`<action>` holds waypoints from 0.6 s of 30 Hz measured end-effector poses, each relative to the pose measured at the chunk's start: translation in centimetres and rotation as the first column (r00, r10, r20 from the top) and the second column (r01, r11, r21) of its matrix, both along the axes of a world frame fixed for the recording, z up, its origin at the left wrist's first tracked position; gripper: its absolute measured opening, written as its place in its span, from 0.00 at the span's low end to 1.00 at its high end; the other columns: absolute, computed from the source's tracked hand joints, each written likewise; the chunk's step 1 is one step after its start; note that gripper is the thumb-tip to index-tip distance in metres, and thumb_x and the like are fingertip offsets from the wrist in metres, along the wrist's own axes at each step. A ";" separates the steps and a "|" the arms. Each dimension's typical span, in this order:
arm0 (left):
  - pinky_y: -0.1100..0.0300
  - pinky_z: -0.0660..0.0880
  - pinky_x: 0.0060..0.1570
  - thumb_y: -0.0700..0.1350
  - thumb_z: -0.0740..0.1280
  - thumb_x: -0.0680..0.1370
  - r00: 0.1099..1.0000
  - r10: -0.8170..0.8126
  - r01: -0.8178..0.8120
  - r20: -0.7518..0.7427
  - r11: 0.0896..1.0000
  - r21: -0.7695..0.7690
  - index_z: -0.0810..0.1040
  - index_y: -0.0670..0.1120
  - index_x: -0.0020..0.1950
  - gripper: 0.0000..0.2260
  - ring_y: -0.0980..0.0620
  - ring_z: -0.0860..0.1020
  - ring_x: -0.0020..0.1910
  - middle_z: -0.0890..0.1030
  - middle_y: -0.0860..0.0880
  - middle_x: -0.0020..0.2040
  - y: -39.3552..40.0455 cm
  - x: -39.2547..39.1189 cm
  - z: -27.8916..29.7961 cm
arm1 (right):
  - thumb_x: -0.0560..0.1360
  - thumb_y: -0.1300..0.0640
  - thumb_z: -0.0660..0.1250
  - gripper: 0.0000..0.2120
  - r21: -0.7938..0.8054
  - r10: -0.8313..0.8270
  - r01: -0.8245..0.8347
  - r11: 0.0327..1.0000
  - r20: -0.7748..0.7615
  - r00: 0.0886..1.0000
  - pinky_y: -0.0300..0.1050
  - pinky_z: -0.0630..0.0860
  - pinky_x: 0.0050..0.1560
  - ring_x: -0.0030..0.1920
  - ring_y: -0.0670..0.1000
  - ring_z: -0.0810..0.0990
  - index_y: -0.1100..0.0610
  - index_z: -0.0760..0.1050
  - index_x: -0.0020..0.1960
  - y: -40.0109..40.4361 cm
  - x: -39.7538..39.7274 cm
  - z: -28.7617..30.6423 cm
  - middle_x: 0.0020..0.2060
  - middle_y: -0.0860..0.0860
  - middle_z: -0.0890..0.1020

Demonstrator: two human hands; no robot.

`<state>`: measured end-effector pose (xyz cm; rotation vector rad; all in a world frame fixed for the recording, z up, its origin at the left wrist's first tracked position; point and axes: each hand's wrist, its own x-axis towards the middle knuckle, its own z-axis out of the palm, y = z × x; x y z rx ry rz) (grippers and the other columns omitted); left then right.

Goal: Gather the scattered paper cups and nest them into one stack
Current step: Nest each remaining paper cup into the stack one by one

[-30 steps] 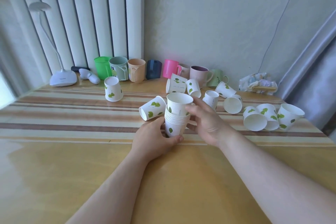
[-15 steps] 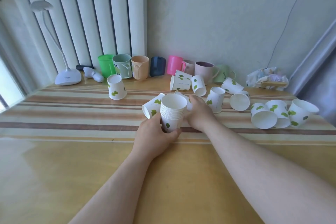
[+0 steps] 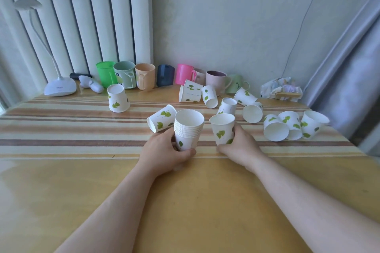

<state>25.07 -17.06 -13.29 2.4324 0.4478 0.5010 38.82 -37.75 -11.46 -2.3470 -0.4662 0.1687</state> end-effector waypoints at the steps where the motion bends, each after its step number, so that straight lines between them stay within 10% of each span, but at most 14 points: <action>1: 0.66 0.65 0.38 0.65 0.76 0.71 1.000 -0.007 0.007 -0.003 1.000 0.004 0.75 0.60 0.51 0.17 0.57 0.75 0.48 0.78 0.64 0.43 0.0 -0.1 0.0 | 0.70 0.55 0.77 0.25 -0.018 -0.011 0.011 1.000 -0.019 1.000 0.50 0.80 0.53 0.57 0.53 0.82 0.46 0.73 0.63 -0.6 -0.1 -0.1 0.56 0.45 0.82; 11: 0.62 0.65 0.37 0.65 0.76 0.72 1.000 -0.016 0.016 0.004 1.000 0.004 0.73 0.59 0.45 0.16 0.58 0.74 0.44 0.77 0.62 0.40 0.0 -0.3 -0.1 | 0.59 0.42 0.82 0.28 0.237 -0.056 0.097 0.967 -0.172 0.984 0.54 0.85 0.59 0.56 0.48 0.86 0.43 0.80 0.57 -0.3 -1.3 -0.3 0.53 0.41 0.87; 18: 0.62 0.65 0.38 0.66 0.77 0.71 1.000 -0.025 0.025 0.013 1.000 0.001 0.75 0.59 0.48 0.17 0.54 0.74 0.47 0.78 0.62 0.41 0.2 -0.3 -0.4 | 0.61 0.42 0.80 0.20 0.341 -0.177 0.201 0.918 -0.102 0.979 0.46 0.80 0.42 0.49 0.49 0.86 0.50 0.82 0.49 -0.6 -2.4 -1.2 0.52 0.49 0.86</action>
